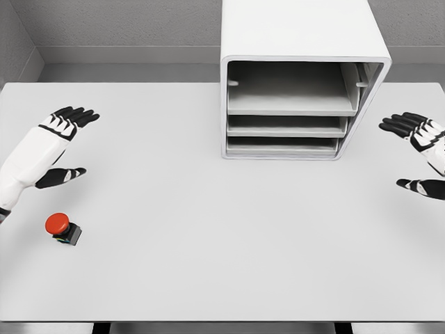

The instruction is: Slide open multi-storey tabletop storage cabinets and put open load switch and slide close multi-storey tabletop storage cabinets

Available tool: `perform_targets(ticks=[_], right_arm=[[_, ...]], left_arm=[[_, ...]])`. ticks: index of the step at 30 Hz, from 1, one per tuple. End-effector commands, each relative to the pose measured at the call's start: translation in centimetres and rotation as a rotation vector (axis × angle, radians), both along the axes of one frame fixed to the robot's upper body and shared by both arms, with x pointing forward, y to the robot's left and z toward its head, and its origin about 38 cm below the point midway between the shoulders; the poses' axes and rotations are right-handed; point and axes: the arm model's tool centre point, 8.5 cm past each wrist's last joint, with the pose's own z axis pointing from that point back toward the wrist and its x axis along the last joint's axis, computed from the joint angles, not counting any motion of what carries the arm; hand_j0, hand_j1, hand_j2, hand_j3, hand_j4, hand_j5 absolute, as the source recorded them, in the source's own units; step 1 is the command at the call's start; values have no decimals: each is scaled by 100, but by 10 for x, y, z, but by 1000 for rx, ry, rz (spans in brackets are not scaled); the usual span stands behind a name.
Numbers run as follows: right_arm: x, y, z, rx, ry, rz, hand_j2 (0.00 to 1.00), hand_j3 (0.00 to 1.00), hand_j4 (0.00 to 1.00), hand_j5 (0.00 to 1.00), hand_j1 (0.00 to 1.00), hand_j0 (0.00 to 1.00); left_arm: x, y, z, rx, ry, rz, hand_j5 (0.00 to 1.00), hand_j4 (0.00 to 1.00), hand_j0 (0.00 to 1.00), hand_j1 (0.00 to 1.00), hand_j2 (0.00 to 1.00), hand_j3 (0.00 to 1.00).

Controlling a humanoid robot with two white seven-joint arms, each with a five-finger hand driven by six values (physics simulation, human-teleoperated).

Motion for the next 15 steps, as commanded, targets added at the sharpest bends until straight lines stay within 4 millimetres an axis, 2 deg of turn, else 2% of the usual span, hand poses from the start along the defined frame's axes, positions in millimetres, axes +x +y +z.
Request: perform_targets(ticks=[1, 3, 9, 13, 14, 15], right_arm=[[-1, 5, 3, -5, -12, 18, 100, 100, 100, 100, 100, 100], [-1, 6, 3, -7, -9, 20, 100, 100, 100, 100, 100, 100], [-3, 9, -2, -83, -13, 39, 100, 100, 100, 100, 100, 100], [2, 27, -12, -94, -3, 88, 86, 86, 86, 86, 86, 86], [4, 32, -13, -98, -7, 102, 83, 83, 83, 83, 83, 83], [10, 45, -14, -84, -21, 133, 80, 80, 80, 80, 80, 80]], left_arm=[[0, 3, 3, -4, -6, 9, 100, 100, 100, 100, 100, 100], [1, 7, 3, 20, 8, 12, 100, 100, 100, 100, 100, 100], [0, 39, 12, 160, 116, 59, 100, 100, 100, 100, 100, 100], [-4, 63, 25, 284, 172, 69, 100, 100, 100, 100, 100, 100], [-5, 62, 24, 287, 174, 67, 100, 100, 100, 100, 100, 100], [-6, 66, 28, 309, 175, 66, 100, 100, 100, 100, 100, 100]])
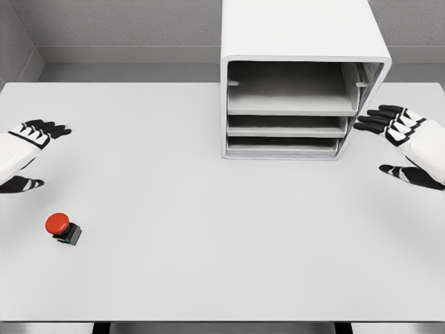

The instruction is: Slide open multi-storey tabletop storage cabinets and put open load switch and slide close multi-storey tabletop storage cabinets

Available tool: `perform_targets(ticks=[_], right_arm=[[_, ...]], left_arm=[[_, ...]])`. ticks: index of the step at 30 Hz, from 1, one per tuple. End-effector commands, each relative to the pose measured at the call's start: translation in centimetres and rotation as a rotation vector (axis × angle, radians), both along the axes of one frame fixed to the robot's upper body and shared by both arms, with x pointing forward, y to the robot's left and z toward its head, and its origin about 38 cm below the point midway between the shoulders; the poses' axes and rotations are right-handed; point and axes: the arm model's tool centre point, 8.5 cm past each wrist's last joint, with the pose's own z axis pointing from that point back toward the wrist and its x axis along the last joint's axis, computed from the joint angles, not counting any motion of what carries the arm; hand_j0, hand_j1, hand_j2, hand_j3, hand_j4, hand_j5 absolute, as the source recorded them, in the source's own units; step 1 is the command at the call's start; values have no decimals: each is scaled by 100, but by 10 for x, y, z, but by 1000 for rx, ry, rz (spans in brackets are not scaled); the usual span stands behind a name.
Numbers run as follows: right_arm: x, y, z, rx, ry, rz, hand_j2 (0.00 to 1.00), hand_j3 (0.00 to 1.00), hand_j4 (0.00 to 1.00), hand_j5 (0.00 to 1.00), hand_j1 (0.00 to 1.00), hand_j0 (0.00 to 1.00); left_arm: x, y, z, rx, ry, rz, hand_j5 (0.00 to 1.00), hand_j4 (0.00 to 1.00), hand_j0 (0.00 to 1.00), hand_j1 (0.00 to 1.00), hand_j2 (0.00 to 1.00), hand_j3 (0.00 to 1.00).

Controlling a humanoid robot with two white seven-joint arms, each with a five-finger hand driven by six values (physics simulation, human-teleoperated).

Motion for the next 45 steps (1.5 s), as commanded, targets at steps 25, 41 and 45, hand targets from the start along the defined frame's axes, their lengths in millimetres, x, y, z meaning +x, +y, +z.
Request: perform_targets(ticks=[25, 41, 45], right_arm=[[33, 106, -8, 75, -13, 263, 76, 76, 76, 76, 76, 76], [96, 116, -29, 94, 31, 182, 77, 77, 77, 77, 77, 77], [103, 119, -34, 103, 41, 173, 77, 77, 77, 77, 77, 77]], left_arm=[[-65, 10, -9, 65, 241, -132, 100, 100, 100, 100, 100, 100], [-72, -12, -7, 38, 235, -195, 100, 100, 100, 100, 100, 100], [-73, -14, -8, 36, 234, -200, 100, 100, 100, 100, 100, 100]])
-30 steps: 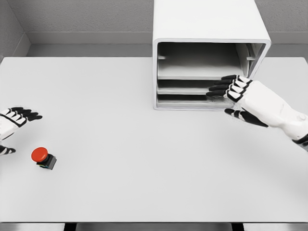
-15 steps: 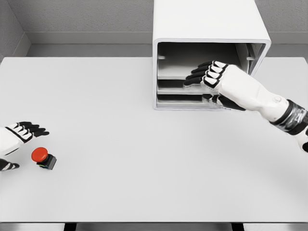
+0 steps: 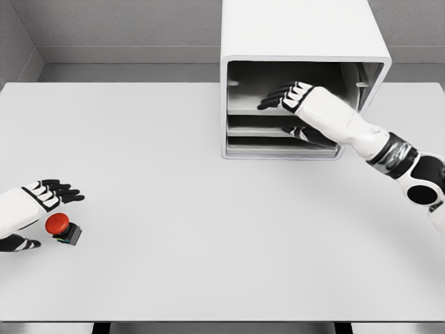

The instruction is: Slide open multi-storey tabletop storage cabinets and put open load switch and slide close multi-storey tabletop storage cabinets

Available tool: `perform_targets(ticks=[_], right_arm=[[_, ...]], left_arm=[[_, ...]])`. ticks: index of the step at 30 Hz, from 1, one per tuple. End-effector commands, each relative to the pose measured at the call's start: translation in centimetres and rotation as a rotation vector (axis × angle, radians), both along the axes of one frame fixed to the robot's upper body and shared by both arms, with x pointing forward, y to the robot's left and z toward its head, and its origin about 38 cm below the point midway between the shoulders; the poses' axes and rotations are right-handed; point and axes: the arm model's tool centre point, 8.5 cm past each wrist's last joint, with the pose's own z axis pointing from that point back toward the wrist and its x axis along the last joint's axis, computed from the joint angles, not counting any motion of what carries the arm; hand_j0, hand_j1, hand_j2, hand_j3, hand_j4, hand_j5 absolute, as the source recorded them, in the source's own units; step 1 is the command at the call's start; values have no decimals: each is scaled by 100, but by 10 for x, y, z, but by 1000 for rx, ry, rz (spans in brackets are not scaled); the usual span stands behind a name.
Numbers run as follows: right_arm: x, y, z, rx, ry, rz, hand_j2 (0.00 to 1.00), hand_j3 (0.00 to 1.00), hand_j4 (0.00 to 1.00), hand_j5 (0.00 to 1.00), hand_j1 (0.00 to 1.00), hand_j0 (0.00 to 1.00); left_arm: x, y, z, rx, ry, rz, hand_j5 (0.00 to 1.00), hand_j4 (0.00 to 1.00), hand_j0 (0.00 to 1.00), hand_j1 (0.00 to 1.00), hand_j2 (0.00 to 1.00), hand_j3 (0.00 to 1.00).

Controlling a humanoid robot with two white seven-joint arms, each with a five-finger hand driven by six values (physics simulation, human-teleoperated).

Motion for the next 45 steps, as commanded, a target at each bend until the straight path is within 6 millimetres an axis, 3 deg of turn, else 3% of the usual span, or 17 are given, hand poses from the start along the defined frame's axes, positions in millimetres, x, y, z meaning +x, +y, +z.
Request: perform_targets(ticks=[1, 6, 19, 31, 40, 45], right_arm=[[3, 2, -6, 14, 18, -7, 77, 77, 77, 77, 77, 77], [20, 4, -14, 31, 38, -44, 77, 77, 77, 77, 77, 77], [23, 5, -37, 11, 95, -59, 78, 78, 78, 78, 78, 78], [19, 3, -39, -3, 96, -54, 80, 80, 80, 80, 80, 80], [12, -7, -27, -23, 69, -46, 81, 81, 81, 81, 81, 81], [10, -12, -31, -30, 80, -53, 81, 81, 81, 81, 81, 81]], left_arm=[[0, -1, 1, -6, -1, -1, 100, 100, 100, 100, 100, 100], [-1, -3, -2, -6, 8, -7, 100, 100, 100, 100, 100, 100], [3, -19, -11, -22, 27, -47, 100, 100, 100, 100, 100, 100], [2, -24, -17, -14, 39, -64, 97, 97, 97, 97, 97, 97], [4, -16, -16, 0, 35, -45, 91, 91, 91, 91, 91, 91], [7, -16, -13, 0, 28, -45, 82, 82, 82, 82, 82, 82]])
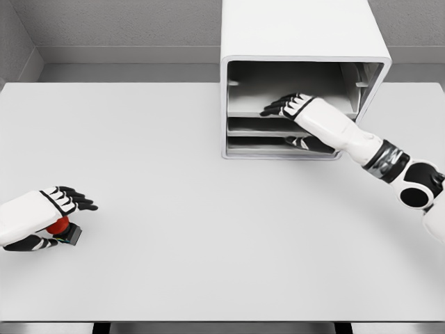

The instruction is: Slide open multi-storey tabletop storage cabinets and put open load switch and slide close multi-storey tabletop storage cabinets

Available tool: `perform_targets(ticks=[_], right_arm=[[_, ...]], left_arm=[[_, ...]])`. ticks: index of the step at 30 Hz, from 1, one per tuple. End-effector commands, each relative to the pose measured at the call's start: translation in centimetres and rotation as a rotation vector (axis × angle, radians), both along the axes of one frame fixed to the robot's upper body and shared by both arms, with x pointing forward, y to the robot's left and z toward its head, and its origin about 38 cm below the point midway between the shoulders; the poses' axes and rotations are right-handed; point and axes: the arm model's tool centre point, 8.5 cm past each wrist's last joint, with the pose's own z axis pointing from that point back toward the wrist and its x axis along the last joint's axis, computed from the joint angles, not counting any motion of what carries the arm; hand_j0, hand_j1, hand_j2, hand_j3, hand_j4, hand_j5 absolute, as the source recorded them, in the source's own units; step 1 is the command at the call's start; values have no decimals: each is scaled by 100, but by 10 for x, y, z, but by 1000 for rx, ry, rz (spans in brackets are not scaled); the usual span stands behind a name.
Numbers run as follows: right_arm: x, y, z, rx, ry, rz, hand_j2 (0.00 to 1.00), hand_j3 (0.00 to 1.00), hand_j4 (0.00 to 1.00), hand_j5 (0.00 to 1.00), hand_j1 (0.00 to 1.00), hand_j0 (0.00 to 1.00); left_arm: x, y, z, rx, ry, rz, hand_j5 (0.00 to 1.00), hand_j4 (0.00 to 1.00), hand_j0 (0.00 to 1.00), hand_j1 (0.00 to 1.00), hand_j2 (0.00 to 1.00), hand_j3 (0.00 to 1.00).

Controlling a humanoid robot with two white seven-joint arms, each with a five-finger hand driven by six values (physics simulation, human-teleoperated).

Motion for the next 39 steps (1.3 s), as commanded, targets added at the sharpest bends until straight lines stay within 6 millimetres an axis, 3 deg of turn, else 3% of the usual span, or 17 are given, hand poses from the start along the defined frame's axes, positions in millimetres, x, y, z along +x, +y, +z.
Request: perform_targets(ticks=[1, 9, 12, 21, 26, 39], right_arm=[[-1, -3, 2, 1, -2, -1, 81, 81, 81, 81, 81, 81], [-13, -9, 13, -20, -26, 23, 81, 81, 81, 81, 81, 81], [-16, -12, 10, -21, -16, 19, 81, 81, 81, 81, 81, 81], [-30, -19, 13, -44, -19, 38, 81, 81, 81, 81, 81, 81], [-40, -23, 15, -59, -19, 52, 81, 81, 81, 81, 81, 81], [-63, -42, 29, -58, -33, 39, 81, 81, 81, 81, 81, 81]], left_arm=[[0, 0, 0, -6, 2, 2, 82, 82, 82, 82, 82, 82], [-1, 0, -2, -3, 6, 2, 82, 82, 82, 82, 82, 82], [-2, -1, -3, -5, 9, 1, 78, 78, 78, 78, 78, 78], [-2, -1, -3, -5, 11, 1, 52, 52, 52, 52, 52, 52], [-2, -1, -3, -5, 8, 1, 43, 43, 43, 43, 43, 43], [3, 1, 7, -11, -22, 8, 40, 40, 40, 40, 40, 40]])
